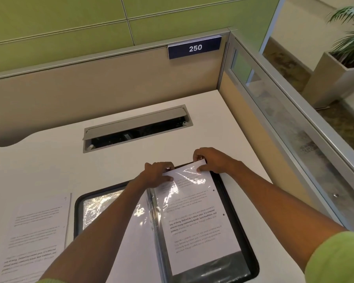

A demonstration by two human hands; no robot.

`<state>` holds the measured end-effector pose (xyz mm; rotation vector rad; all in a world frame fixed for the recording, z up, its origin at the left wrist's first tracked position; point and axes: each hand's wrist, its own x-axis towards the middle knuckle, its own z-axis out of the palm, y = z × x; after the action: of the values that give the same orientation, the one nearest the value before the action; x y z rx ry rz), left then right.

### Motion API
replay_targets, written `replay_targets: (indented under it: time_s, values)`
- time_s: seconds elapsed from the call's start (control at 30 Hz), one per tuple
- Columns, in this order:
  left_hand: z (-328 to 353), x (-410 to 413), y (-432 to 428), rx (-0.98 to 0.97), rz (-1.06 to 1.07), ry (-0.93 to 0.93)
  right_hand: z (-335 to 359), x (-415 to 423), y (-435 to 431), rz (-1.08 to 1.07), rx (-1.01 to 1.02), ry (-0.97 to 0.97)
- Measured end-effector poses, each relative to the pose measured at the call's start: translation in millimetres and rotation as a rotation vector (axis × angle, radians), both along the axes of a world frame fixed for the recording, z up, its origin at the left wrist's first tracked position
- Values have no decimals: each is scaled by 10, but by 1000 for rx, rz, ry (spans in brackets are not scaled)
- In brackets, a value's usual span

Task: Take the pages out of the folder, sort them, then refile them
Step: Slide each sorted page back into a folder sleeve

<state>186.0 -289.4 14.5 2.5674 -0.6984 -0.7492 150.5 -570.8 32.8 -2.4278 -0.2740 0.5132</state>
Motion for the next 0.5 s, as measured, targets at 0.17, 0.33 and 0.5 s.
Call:
replay_targets:
  time_s: [0.17,0.33,0.5]
  values:
    - [22,-15,-2,-101,28,-36,14,37,58,-1,-14,0]
    - [-5,-56,-18,-84,-41,-27,32,55,43,40,-55,42]
    - [10,-89,-46,-138,-29,-39,52,22,48,60,-74,93]
